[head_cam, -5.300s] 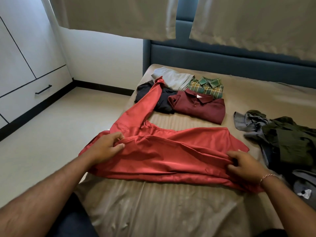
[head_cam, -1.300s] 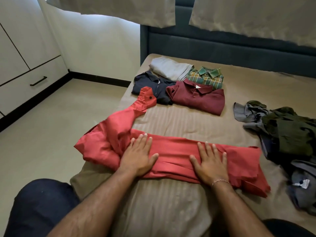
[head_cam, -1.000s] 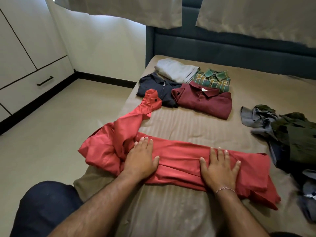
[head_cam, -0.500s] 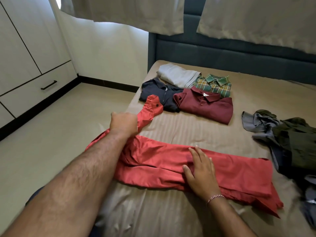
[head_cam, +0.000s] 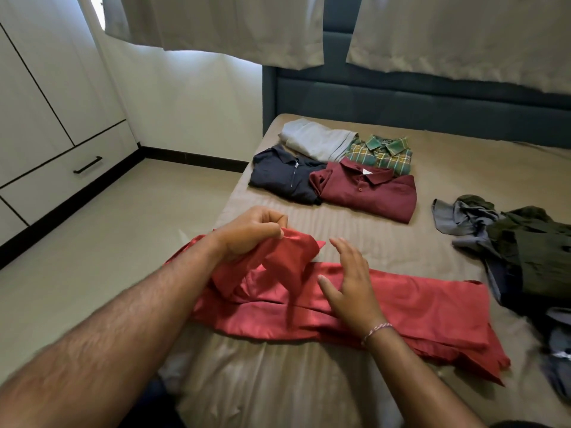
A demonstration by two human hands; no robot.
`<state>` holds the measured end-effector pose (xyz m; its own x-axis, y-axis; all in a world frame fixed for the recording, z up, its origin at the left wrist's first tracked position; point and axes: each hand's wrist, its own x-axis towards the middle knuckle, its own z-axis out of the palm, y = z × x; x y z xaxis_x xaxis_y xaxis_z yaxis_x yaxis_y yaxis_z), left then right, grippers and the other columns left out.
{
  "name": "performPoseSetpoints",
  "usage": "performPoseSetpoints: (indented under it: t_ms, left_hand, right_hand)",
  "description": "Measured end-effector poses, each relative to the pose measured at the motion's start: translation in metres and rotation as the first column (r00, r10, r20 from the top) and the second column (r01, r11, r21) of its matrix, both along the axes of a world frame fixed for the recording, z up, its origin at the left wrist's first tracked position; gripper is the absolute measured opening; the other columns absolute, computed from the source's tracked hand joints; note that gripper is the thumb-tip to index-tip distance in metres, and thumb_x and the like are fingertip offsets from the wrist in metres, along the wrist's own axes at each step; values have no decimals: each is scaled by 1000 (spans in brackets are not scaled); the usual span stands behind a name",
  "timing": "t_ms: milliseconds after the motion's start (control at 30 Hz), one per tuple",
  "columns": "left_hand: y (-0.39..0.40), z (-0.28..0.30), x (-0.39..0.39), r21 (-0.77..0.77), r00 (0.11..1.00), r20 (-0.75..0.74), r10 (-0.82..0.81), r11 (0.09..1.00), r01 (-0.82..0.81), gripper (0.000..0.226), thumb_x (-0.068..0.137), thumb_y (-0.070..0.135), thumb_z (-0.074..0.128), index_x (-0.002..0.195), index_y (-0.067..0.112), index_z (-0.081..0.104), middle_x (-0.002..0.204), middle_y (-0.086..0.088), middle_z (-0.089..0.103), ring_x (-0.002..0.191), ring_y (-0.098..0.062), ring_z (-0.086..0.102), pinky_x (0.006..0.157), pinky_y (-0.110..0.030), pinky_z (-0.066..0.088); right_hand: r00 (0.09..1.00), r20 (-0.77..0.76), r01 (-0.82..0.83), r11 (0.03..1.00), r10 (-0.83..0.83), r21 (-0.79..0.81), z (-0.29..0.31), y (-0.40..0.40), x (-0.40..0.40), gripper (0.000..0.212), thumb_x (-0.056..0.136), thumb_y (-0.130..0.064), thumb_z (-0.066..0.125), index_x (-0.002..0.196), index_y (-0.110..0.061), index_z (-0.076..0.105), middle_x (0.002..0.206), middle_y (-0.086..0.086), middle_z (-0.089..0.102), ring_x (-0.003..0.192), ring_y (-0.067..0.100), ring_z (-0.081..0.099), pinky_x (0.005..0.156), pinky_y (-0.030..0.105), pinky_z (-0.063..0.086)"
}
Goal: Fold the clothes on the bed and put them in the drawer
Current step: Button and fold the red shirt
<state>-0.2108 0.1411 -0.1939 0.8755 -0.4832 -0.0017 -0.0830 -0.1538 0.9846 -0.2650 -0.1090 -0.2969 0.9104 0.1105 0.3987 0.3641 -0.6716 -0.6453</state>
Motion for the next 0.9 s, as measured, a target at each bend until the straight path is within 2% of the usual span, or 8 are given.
performPoseSetpoints:
  t_ms: [133, 200, 267, 367, 533, 633, 733, 900]
  left_hand:
    - [6, 6, -1, -69, 999, -39, -24, 997, 21, 17, 70, 20, 62, 63, 13, 50, 56, -7, 41, 45, -17, 33, 44, -29, 22]
    - [7, 7, -2, -56, 999, -15, 29, 998, -29, 15, 71, 20, 64, 62, 15, 53, 58, -2, 39, 51, -12, 32, 48, -26, 23]
    - [12, 4, -1, -38, 993, 16, 113, 993, -112, 14, 78, 17, 62, 66, 16, 56, 59, 0, 40, 53, -8, 32, 48, -22, 24]
    - [23, -2, 4, 42, 982, 78, 174, 983, -177, 16, 86, 26, 65, 76, 15, 62, 68, -7, 44, 60, -17, 36, 53, -27, 29]
    - [29, -16, 17, 214, 963, 195, 184, 951, -225, 24, 91, 35, 65, 78, 15, 64, 67, -8, 53, 64, -20, 44, 58, -33, 34]
    - [26, -29, 20, 560, 933, 357, 43, 790, -250, 23, 94, 37, 70, 78, 22, 66, 69, 3, 65, 64, -12, 55, 64, -30, 41]
    - [18, -41, 9, 782, 895, 424, -136, 553, -287, 18, 94, 44, 69, 88, 27, 70, 73, 16, 57, 73, -8, 53, 59, -25, 35]
    - [21, -51, 9, 770, 895, 429, -119, 567, -294, 11, 92, 37, 66, 86, 29, 70, 78, 17, 61, 78, -6, 58, 60, -19, 37]
  right_hand:
    - [959, -137, -260, 962, 248, -84, 24, 8, 18, 73, 80, -39, 75, 149, -30, 50, 160, -2, 38, 144, 9, 32, 120, 26, 22]
    - [894, -218, -391, 919, 391, 45, 35, 8, 26, 34, 83, -28, 73, 116, -19, 72, 130, 1, 65, 118, 9, 56, 106, 26, 39]
    - [835, -294, -378, 872, 466, 310, 47, 2, 27, 4, 87, -17, 68, 89, -15, 71, 89, -1, 72, 84, 11, 63, 84, 30, 50]
    - [837, -321, -249, 831, 443, 497, 60, -19, 24, 15, 99, -13, 65, 85, -9, 63, 68, 0, 62, 62, 11, 53, 59, 25, 43]
    - [805, -459, -393, 917, 376, 62, 76, -69, 26, 16, 88, -22, 83, 86, -17, 68, 74, -7, 68, 66, 4, 58, 62, 23, 48]
    - [814, -546, -376, 897, 198, -234, 66, -101, 30, 17, 84, -18, 82, 79, -25, 68, 72, -11, 70, 63, -4, 59, 65, 25, 49]
    - [819, -572, -228, 944, 53, -238, 49, -133, 27, 19, 76, -26, 87, 85, -25, 70, 75, -8, 71, 67, 3, 62, 65, 22, 50]
    - [597, -801, -237, 961, 30, -141, 40, -155, 4, 39, 68, -22, 96, 98, -14, 71, 81, -3, 73, 69, 9, 66, 68, 32, 57]
